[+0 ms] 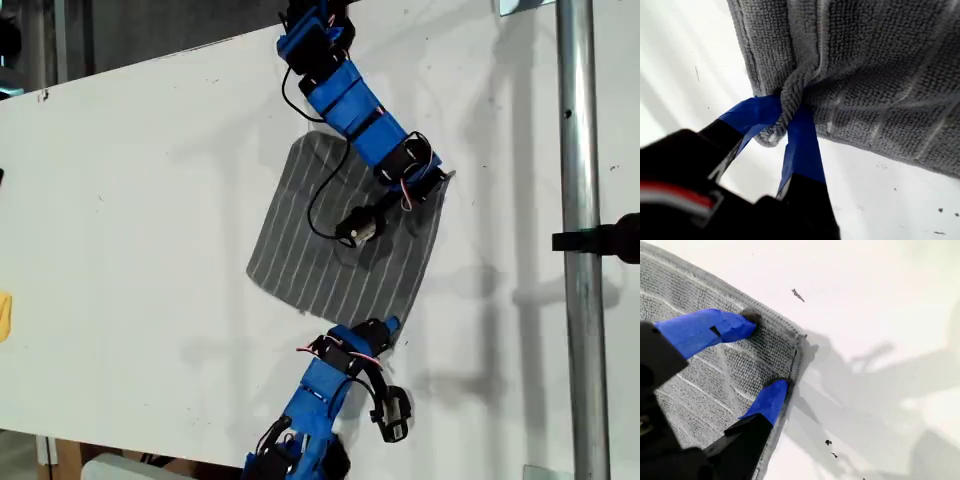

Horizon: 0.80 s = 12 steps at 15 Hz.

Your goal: Grasp corners of a towel and fold twice.

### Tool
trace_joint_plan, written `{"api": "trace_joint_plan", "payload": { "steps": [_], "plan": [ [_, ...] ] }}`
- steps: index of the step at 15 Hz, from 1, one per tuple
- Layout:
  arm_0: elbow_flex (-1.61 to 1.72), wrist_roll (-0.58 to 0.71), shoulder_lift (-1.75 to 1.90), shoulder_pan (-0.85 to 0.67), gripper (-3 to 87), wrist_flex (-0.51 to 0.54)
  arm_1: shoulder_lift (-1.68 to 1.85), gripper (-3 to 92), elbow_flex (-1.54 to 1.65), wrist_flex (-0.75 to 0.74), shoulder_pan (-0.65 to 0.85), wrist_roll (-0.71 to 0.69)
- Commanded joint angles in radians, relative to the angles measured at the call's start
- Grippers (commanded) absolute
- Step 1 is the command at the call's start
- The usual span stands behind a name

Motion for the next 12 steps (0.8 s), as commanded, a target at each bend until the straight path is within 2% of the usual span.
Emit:
{"api": "trace_joint_plan", "payload": {
  "steps": [1, 5, 8, 12],
  "plan": [
    [0.006, -0.018, -0.018, 0.003, 22.0, -0.054, 0.008, -0.3, -0.005, -0.009, 0.008, -0.002],
    [0.008, -0.038, -0.095, 0.003, 22.0, -0.110, 0.008, -0.3, -0.005, -0.009, 0.008, -0.002],
    [0.009, -0.046, -0.094, -0.011, -2.8, -0.091, 0.008, -0.3, -0.005, -0.003, 0.009, -0.002],
    [-0.018, -0.040, -0.060, -0.012, -2.9, -0.052, 0.015, -0.3, -0.005, -0.002, 0.012, -0.002]
  ]
}}
